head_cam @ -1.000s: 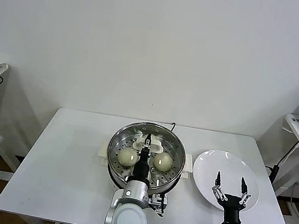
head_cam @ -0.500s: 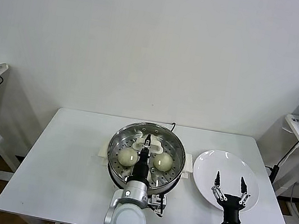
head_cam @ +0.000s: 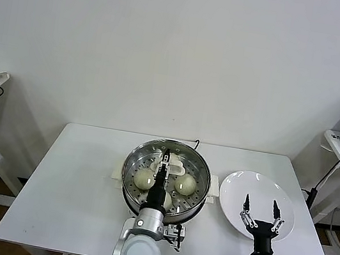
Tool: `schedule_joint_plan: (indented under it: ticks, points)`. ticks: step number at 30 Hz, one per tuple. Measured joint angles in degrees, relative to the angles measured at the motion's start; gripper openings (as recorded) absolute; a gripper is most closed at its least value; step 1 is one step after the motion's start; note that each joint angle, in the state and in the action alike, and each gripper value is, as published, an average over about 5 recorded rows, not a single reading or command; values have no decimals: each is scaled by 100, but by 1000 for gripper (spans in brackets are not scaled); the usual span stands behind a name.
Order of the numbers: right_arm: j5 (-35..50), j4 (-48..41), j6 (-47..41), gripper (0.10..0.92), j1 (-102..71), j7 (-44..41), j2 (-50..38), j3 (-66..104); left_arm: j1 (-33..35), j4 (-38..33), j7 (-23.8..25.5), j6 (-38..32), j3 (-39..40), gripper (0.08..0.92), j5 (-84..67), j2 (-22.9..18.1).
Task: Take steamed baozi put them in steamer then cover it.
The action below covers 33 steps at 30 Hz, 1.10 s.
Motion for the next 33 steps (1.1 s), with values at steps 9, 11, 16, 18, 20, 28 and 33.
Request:
schedule_joint_plan:
  ticks: [9,11,16,18,20,28,33]
  points:
    - [1,-63,12,823,30,-1,-38,0,289,-512,-58,32,57,798,-224,262]
    - [3,-78,13,823,40,-2,-46,-2,383,-662,-62,38,72,817,-280,331]
    - [20,-101,19,823,55,-3,-75,-1,679,-1116,-146,15,56,822,-472,516]
    - [30,-97,18,823,55,-4,-92,3,832,-1328,-227,-32,8,823,-617,594]
    - [43,-77,-1,823,44,-14,-111,12,1002,-1547,-347,-112,-77,823,-842,664]
    - [209,216,-345,823,-92,-153,-187,107,1736,-2226,-1010,-755,-942,823,-2796,803]
    - [310,523,-663,823,-201,-259,-226,198,2096,-2246,-1221,-1487,-1737,823,-4295,632]
